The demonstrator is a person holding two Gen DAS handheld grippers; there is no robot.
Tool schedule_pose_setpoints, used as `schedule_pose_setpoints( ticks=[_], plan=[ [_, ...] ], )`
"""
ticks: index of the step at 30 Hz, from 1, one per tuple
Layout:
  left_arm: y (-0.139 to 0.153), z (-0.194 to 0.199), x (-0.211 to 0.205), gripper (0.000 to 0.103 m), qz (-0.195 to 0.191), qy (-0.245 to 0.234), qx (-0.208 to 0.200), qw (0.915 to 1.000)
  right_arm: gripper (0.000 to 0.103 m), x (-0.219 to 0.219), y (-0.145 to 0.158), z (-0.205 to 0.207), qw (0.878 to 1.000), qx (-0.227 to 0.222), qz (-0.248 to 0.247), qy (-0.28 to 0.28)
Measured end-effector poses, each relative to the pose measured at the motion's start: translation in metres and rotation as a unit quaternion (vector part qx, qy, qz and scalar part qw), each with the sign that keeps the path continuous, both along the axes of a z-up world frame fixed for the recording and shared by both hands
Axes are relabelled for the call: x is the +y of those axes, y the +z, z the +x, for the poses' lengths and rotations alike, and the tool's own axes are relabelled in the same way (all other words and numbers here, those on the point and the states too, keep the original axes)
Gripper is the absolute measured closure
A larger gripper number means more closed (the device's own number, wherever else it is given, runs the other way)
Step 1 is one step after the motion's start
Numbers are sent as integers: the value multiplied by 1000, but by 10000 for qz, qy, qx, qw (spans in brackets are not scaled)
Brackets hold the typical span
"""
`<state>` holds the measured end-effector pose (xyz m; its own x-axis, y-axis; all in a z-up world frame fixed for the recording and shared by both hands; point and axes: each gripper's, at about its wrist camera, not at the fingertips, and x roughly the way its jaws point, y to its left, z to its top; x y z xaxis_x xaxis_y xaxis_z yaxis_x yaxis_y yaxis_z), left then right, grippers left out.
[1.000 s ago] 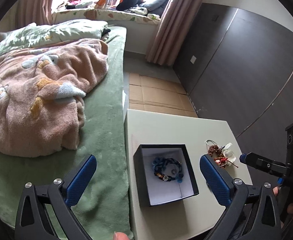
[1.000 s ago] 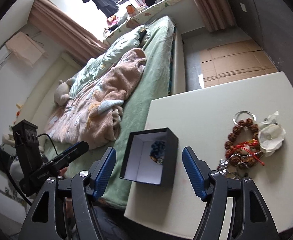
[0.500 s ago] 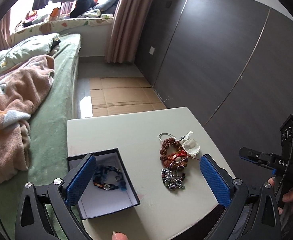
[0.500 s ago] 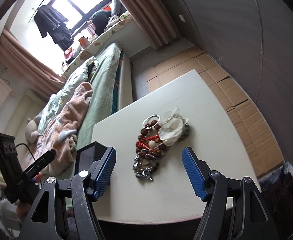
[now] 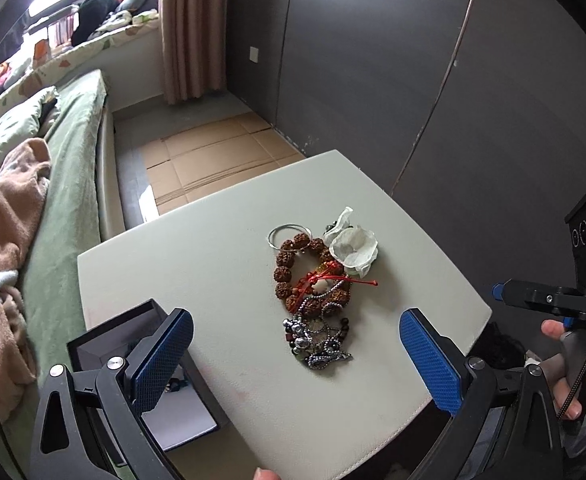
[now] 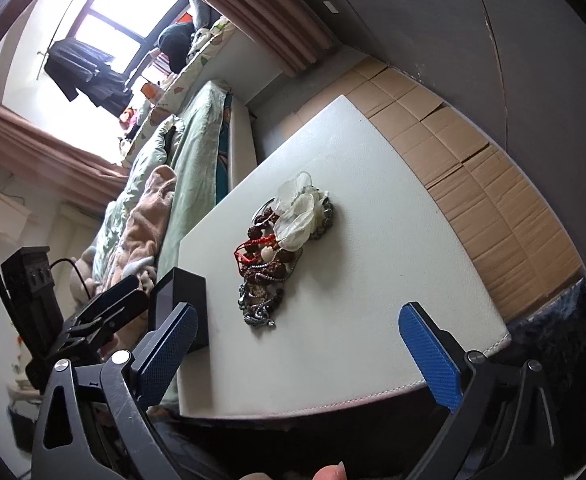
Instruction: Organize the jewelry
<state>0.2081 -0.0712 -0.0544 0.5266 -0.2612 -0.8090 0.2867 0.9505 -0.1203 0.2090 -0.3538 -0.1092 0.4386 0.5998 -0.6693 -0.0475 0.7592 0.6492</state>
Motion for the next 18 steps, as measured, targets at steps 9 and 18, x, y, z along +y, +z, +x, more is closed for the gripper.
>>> schedule_pose_setpoints(
  ticks=[9, 18],
  plan=[
    [-32, 30, -35, 13, 442, -527, 374, 9969, 0, -10, -11, 4, 9989, -199, -5, -415],
    [-63, 60, -58, 51, 862, -767, 559, 9917, 0, -4, -34, 16, 9985, 164, -81, -512]
  ],
)
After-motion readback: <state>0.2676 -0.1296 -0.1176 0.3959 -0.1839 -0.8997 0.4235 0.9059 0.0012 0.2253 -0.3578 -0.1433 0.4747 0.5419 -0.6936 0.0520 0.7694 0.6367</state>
